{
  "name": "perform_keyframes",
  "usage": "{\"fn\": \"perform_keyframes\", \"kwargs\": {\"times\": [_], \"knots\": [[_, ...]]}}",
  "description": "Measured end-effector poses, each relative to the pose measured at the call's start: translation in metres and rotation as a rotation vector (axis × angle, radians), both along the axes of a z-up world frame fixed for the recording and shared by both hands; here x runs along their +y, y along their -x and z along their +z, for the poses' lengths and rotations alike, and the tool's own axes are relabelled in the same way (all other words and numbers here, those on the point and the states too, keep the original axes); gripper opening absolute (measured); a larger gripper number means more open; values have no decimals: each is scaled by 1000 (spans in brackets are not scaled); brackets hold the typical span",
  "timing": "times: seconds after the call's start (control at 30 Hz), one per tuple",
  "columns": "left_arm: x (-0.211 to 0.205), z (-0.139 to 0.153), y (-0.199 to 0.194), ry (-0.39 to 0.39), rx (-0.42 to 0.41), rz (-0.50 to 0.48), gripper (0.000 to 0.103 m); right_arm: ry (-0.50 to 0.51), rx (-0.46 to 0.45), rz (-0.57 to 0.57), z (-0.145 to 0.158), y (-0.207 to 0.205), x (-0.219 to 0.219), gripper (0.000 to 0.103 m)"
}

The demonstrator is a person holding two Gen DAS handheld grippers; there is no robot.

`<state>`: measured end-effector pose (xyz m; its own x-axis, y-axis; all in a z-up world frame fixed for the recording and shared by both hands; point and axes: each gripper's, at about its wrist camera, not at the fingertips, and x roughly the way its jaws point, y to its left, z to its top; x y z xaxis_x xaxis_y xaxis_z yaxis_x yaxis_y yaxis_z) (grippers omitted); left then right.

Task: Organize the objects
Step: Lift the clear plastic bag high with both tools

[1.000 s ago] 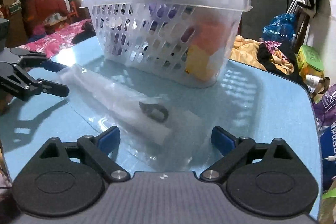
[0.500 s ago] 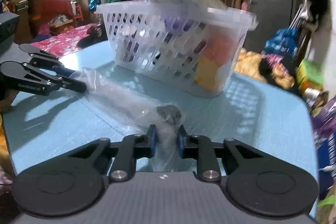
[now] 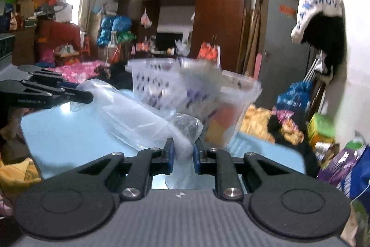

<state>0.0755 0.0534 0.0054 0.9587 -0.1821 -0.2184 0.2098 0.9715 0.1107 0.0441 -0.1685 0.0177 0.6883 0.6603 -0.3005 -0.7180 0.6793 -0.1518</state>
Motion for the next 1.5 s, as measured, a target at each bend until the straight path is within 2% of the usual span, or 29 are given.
{"fn": "perform_keyframes", "kwargs": {"times": [0.17,0.37,0.5,0.7,0.8,0.97,1.5], "knots": [[-5,37,14,-11,-97,-2,21,-19,-98,1,38,5,3,19],[-8,84,5,-37,-169,26,21,-41,-175,-10,79,-14,18,19],[-5,109,-18,-37,-172,59,21,-34,-175,-27,93,-39,37,19],[13,131,-77,-17,-114,121,22,-42,-93,-52,101,-91,64,19],[23,132,-105,-3,-80,143,22,-20,-66,-68,93,-106,76,19],[37,118,-140,9,-10,180,22,-16,-5,-79,84,-125,84,19],[45,105,-162,4,43,200,22,-14,50,-77,77,-134,78,19]]}}
